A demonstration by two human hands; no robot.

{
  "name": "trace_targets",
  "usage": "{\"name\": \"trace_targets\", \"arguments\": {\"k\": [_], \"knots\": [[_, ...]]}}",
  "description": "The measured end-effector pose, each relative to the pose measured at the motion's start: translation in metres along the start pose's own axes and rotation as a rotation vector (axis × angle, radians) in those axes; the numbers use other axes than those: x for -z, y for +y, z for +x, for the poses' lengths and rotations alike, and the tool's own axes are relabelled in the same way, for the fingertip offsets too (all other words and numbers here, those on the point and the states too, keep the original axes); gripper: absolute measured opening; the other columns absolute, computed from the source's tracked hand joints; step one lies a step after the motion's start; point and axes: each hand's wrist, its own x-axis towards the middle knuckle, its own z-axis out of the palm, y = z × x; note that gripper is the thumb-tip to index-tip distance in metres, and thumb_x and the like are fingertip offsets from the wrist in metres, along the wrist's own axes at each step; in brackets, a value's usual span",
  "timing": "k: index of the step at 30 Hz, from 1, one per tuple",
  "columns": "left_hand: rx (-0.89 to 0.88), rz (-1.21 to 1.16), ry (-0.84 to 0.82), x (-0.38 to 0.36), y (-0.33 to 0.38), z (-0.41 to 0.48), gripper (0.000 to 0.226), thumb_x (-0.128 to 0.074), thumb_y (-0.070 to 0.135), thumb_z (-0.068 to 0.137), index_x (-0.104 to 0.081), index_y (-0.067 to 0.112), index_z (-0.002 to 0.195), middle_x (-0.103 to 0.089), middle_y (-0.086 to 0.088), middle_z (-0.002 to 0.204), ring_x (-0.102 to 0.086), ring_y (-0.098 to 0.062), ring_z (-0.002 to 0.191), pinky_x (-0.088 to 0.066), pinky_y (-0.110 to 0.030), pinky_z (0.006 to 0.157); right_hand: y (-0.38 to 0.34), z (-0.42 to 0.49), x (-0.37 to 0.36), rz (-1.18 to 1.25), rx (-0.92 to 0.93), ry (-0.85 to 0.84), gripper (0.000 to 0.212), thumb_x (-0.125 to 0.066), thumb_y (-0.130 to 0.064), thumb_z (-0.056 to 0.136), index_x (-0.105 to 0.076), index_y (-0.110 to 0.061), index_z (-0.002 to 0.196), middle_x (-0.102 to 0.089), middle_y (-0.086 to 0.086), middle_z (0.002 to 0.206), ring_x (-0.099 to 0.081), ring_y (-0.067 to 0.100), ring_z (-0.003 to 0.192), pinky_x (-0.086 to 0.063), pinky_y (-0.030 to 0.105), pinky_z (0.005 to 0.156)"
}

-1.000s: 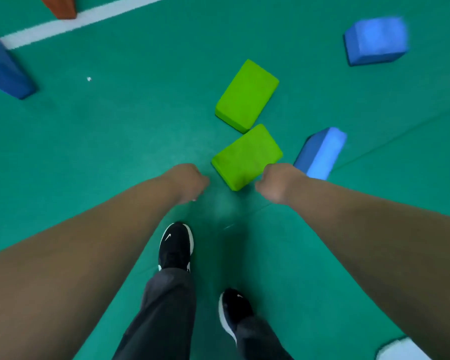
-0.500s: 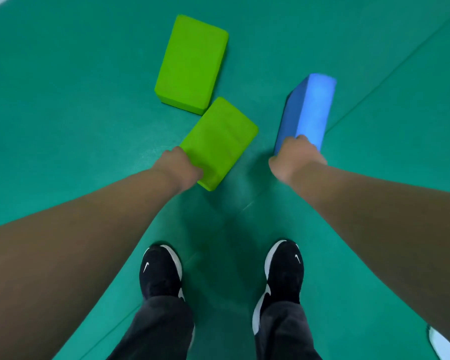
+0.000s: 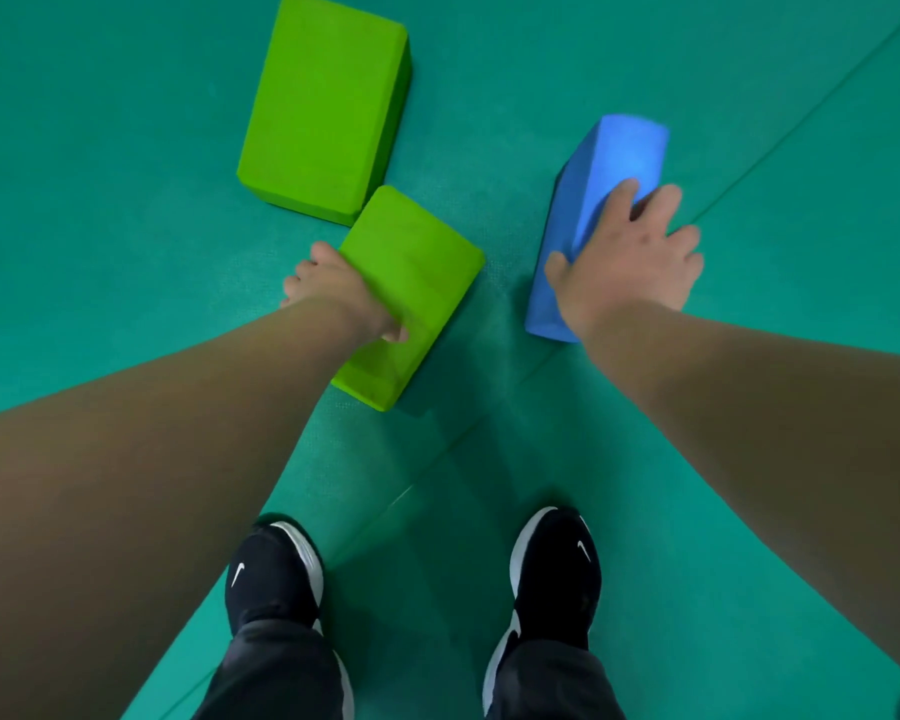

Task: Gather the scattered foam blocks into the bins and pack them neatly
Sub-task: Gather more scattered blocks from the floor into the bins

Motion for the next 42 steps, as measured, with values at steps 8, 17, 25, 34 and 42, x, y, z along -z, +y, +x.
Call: {"name": "trace_targets", "arguments": {"k": [8,17,25,34,42], "knots": [[0.024,-0.186,-0.175,0.02,0.007,-0.027,0.129,-0.101,0.045,0.056,-0.015,0.018,0.148,-0.047,-0.016,0.145,-0.049,-0.044,0.135,-0.043,-0.058,0.11,0.008,-0.002,0.003,0.166,0.018,-0.22,0.113,-0.073,-0.044,0.088,0.01,-0.028,0.163,0.002,0.017,0.164,-0.052,0.041,0.109,-0.04,0.037,0.082],[-0.106,-0.054,-0.209,0.053,0.033,-0.097,0.122,-0.089,0.07,0.055,-0.033,0.017,0.149,-0.049,-0.014,0.145,-0.052,-0.039,0.131,-0.047,-0.052,0.109,0.06,-0.043,0.054,0.228,0.006,-0.442,0.099,-0.071,-0.047,0.085,-0.01,-0.032,0.161,-0.033,0.023,0.144,-0.042,0.041,0.126,-0.045,0.045,0.095],[-0.252,-0.025,-0.176,0.061,0.04,-0.188,0.115,-0.095,0.047,0.059,-0.028,0.013,0.145,-0.054,-0.018,0.138,-0.056,-0.041,0.127,-0.049,-0.052,0.107,0.109,-0.175,0.101,0.385,-0.097,-0.45,0.08,-0.068,-0.049,0.08,-0.028,-0.036,0.148,-0.039,0.015,0.129,-0.044,0.04,0.116,-0.047,0.047,0.091],[-0.631,0.276,-0.273,-0.019,0.011,-0.351,0.122,-0.093,0.043,0.069,-0.017,0.005,0.156,-0.054,-0.013,0.132,-0.056,-0.035,0.127,-0.047,-0.039,0.091,0.175,-0.399,0.088,0.563,-0.578,-0.485,0.083,-0.068,-0.054,0.081,-0.025,-0.036,0.15,-0.039,0.015,0.13,-0.046,0.04,0.119,-0.046,0.046,0.093],[-0.83,0.521,-0.307,-0.146,-0.057,-0.477,0.114,-0.092,0.052,0.066,-0.026,0.009,0.149,-0.056,-0.013,0.132,-0.059,-0.036,0.119,-0.051,-0.044,0.094,0.238,-0.591,0.031,0.758,-0.895,-0.468,0.082,-0.07,-0.054,0.08,-0.03,-0.03,0.148,-0.039,0.016,0.131,-0.048,0.042,0.12,-0.045,0.046,0.094]]}}
